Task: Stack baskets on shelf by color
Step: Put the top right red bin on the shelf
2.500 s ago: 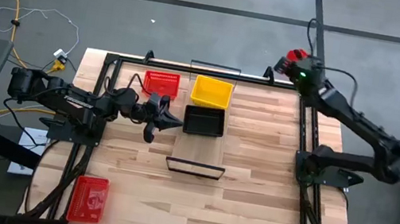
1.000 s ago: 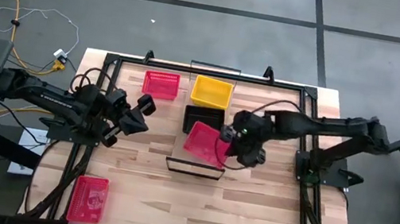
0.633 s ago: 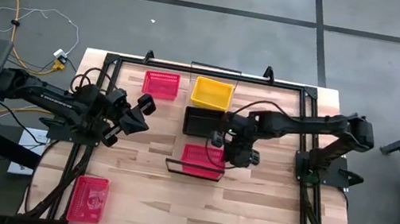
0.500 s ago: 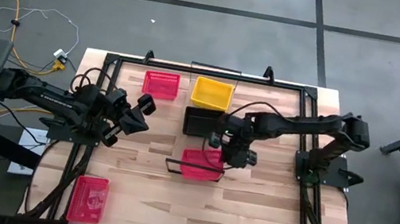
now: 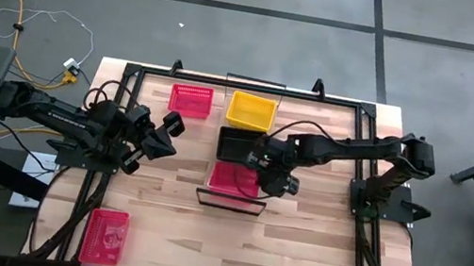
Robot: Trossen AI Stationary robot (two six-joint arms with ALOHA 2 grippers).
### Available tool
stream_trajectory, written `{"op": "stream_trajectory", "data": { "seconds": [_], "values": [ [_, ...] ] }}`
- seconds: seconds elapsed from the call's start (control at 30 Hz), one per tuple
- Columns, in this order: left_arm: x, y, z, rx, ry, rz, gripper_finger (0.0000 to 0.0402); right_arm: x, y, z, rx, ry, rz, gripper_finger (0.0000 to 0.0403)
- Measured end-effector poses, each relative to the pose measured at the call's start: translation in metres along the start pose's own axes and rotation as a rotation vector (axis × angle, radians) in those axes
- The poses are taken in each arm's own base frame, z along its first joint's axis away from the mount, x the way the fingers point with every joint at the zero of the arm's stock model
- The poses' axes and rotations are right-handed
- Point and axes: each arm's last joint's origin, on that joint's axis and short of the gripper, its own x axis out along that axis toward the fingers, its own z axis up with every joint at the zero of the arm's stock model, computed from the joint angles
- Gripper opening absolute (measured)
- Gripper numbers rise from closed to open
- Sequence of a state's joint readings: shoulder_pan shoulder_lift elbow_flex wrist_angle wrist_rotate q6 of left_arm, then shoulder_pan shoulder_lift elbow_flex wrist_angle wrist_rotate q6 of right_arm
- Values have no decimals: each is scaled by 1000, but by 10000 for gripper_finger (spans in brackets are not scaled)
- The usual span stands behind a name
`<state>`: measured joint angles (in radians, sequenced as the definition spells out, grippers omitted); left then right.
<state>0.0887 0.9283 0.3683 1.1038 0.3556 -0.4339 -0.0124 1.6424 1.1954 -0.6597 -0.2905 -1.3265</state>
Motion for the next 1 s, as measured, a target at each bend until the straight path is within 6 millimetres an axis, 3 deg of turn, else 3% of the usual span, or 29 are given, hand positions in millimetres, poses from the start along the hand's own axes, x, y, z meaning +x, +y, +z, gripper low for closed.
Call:
{"op": "stream_trajectory", "data": {
  "seconds": [0.37, 0.57, 1.0],
  "values": [
    [0, 0, 0, 0, 0, 0, 0, 0, -4, 1, 83, -3, -42, 0],
    [0, 0, 0, 0, 0, 0, 0, 2, -3, 6, 101, 97, -71, 3],
    [0, 1, 0, 0, -12, 25, 0, 6, 2, 20, 153, 137, -78, 100]
  ]
}}
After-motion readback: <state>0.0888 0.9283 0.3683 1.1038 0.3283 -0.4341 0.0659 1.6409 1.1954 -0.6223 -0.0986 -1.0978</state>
